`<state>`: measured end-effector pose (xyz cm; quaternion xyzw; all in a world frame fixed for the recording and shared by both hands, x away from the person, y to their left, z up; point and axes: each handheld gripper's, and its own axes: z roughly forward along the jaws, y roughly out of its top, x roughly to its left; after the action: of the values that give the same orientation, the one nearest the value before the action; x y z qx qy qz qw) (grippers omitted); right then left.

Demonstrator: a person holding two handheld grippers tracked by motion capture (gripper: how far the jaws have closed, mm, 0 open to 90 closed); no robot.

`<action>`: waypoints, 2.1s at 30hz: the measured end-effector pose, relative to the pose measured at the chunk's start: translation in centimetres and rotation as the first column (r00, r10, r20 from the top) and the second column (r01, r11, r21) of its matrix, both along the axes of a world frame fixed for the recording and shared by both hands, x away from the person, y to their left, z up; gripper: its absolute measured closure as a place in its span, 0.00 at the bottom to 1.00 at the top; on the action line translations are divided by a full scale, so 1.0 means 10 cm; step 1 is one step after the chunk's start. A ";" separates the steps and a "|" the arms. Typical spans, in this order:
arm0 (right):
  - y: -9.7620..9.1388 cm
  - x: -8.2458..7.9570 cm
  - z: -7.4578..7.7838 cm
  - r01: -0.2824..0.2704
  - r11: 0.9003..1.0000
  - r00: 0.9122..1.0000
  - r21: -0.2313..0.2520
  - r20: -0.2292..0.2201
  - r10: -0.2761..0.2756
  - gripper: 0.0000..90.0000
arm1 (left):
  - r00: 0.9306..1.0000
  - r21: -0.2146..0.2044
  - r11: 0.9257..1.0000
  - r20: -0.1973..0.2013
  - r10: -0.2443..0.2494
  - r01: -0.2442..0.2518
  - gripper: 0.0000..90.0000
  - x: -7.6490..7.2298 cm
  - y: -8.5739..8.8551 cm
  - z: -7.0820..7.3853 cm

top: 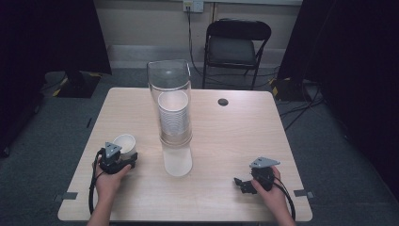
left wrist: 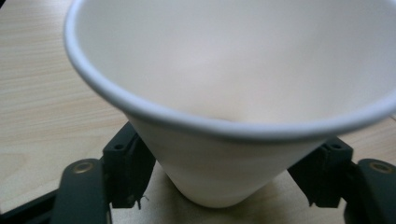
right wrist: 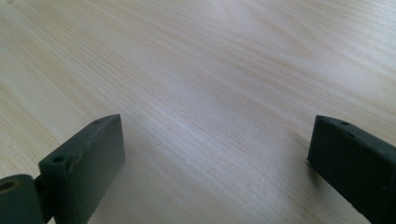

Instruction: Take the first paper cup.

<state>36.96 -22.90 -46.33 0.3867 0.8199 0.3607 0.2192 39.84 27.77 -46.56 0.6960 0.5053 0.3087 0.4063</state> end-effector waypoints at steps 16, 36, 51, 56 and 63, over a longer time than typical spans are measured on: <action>0.00 0.00 0.00 -0.002 1.000 1.000 -0.003 0.002 0.002 0.03 | 0.994 -0.023 0.996 -0.065 -0.090 0.089 0.18 -0.27 0.07 -0.04; 0.00 0.00 0.00 -0.001 1.000 1.000 -0.005 0.002 0.001 0.03 | 0.967 -0.052 0.966 0.000 -0.255 0.254 0.18 -0.58 -0.06 0.16; 0.00 0.00 0.00 0.007 1.000 1.000 -0.006 0.005 -0.007 0.03 | 0.936 -0.066 0.935 0.057 -0.346 0.349 0.18 -0.56 -0.41 0.34; 0.00 0.00 0.00 0.008 1.000 1.000 -0.007 0.005 -0.008 0.03 | 0.928 -0.071 0.926 0.066 -0.367 0.371 0.18 -0.51 -0.56 0.37; 0.00 0.00 0.00 0.007 1.000 1.000 -0.006 0.005 -0.007 0.03 | 0.925 -0.066 0.923 0.066 -0.374 0.378 0.18 -0.49 -0.64 0.40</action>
<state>36.93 -22.87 -46.35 0.3879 0.8192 0.3585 0.2236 34.95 21.37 -42.56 0.7553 0.3631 0.2235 0.4977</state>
